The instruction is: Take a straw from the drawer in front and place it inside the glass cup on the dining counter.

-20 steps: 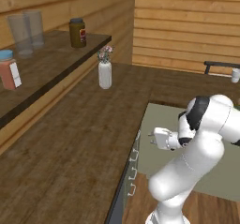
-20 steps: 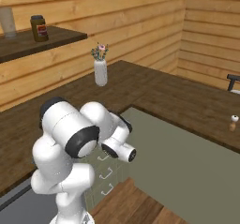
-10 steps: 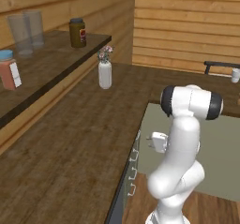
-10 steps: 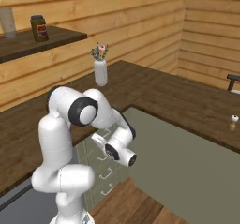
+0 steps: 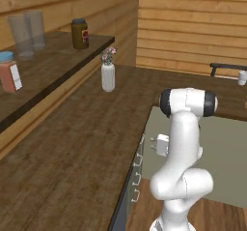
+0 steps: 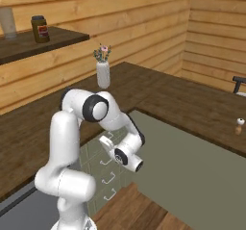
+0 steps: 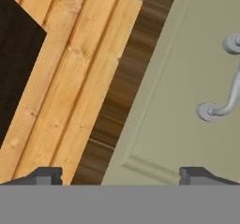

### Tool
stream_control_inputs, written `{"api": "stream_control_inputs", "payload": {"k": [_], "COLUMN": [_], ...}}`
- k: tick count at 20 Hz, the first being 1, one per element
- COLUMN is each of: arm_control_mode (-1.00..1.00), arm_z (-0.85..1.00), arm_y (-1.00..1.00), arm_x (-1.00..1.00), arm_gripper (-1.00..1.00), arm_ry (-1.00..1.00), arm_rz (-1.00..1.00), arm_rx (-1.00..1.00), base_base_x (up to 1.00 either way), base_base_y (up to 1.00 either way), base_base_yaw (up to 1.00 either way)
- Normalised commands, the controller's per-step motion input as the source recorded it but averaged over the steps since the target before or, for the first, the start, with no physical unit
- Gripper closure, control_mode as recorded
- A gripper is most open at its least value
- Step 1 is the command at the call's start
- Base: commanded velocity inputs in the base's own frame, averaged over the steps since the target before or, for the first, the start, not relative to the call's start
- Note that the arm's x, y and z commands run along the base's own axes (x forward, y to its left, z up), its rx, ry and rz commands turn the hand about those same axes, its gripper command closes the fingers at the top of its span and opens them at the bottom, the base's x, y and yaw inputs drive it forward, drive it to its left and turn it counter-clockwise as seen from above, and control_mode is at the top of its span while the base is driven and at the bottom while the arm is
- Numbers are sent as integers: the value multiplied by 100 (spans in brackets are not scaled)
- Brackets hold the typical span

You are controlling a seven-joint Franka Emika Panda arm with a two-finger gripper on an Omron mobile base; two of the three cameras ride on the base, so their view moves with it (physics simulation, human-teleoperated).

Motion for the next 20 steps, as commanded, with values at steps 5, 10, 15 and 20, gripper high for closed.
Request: {"api": "stream_control_inputs", "payload": {"k": [5,10,15,20], "arm_control_mode": [-100,-100,-100,-100], "arm_z": [0,-15,-47,-32], "arm_y": [4,17,16,0], "arm_x": [49,36,8,8], "arm_gripper": [-100,-100,-100,-100], "arm_ry": [0,2,7,8], "arm_rz": [-1,-5,-9,-11], "arm_rx": [4,0,-5,-4], "base_base_x": [0,0,0,0], "base_base_y": [0,0,0,0], "base_base_yaw": [0,0,0,0]}}
